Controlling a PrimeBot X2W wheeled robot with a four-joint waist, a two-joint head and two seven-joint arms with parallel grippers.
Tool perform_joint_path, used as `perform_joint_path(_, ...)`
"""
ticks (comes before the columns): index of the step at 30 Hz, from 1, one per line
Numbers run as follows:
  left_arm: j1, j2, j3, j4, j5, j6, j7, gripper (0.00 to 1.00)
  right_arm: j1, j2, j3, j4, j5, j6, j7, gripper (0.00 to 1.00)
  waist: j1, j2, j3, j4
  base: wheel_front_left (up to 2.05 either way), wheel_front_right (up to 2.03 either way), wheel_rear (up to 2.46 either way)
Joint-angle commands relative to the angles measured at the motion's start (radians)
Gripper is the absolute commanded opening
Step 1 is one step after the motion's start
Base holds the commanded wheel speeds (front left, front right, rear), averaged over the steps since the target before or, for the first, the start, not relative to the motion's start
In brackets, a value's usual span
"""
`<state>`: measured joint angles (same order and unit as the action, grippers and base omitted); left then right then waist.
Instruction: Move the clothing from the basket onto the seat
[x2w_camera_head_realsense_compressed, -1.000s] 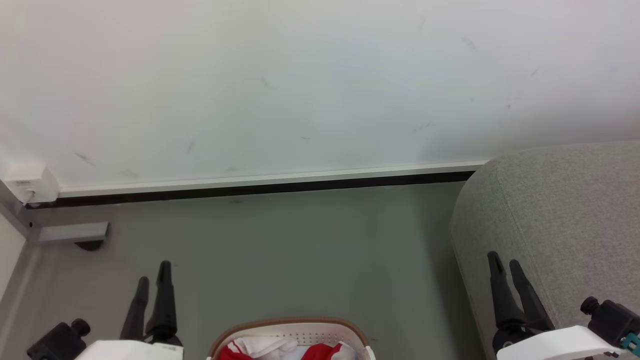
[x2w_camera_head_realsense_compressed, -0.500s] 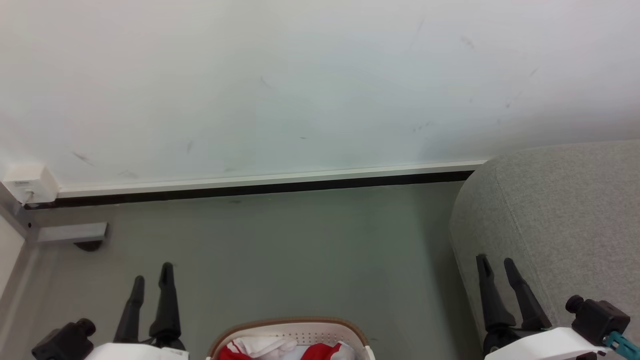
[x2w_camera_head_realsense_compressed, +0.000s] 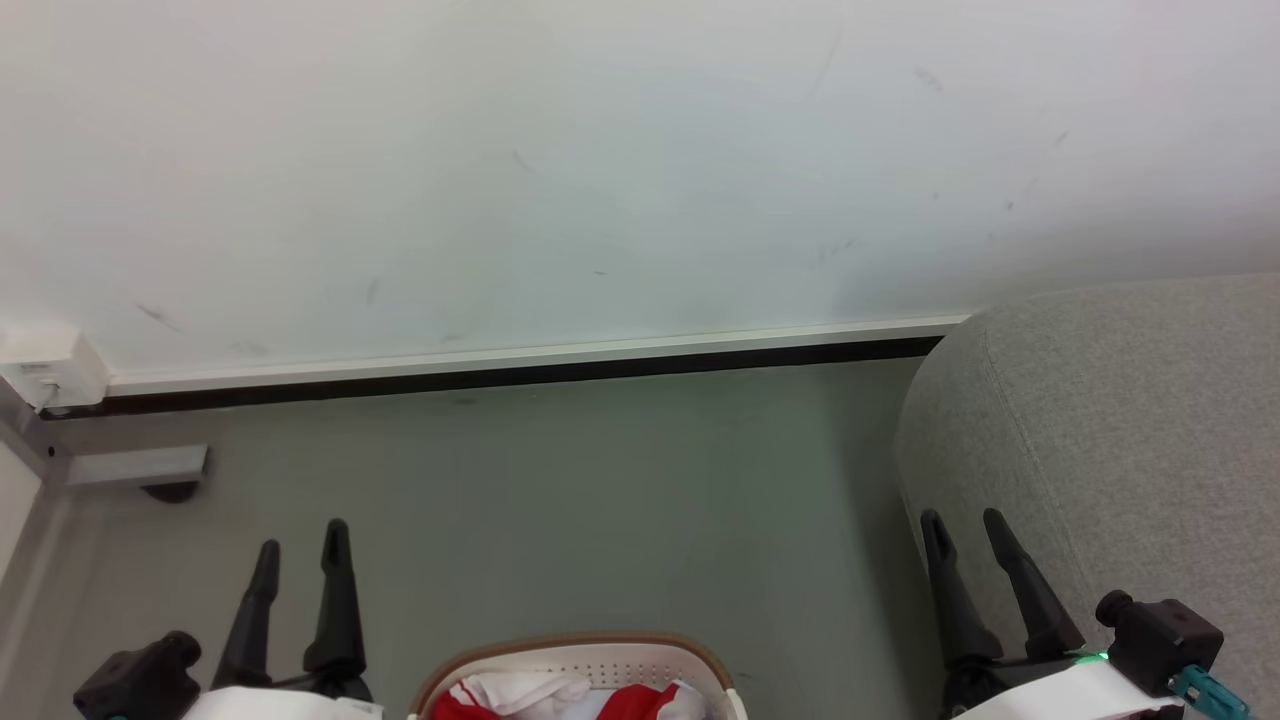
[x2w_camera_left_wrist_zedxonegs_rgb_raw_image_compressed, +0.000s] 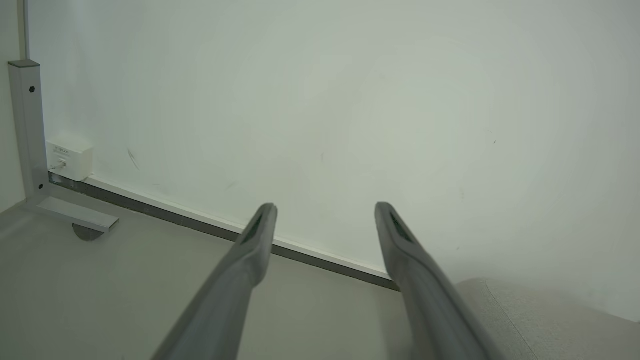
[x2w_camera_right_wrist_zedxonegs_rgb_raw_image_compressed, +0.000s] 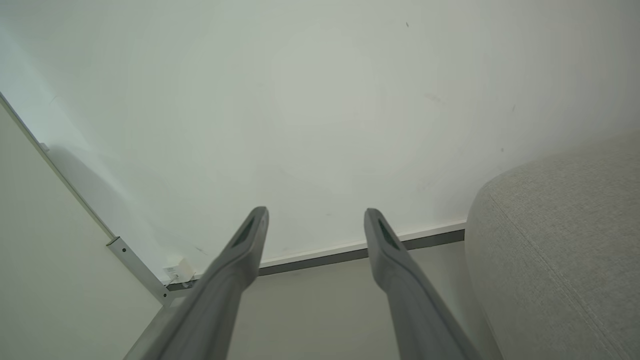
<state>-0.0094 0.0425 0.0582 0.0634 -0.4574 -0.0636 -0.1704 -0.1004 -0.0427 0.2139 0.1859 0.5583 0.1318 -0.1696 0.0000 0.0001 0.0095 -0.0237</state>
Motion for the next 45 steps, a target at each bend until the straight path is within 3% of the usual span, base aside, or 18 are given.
perform_joint_path(1, 0.008, 0.009, 0.004, -0.01, 0.025, -0.001, -0.013, 1.0, -0.019, -0.01, 0.004, -0.013, -0.022, -0.001, -0.012, 1.0, 0.0, -0.0001, 0.0, -0.001, 0.0, 0.0, 0.0)
perform_joint_path(45, 0.041, 0.011, -0.018, -0.002, 0.329, 0.001, -0.095, 1.0, -0.018, -0.01, 0.042, 0.012, -0.299, -0.002, -0.097, 1.0, 0.0, -0.0001, -0.004, -0.029, 0.0, 0.0, 0.0)
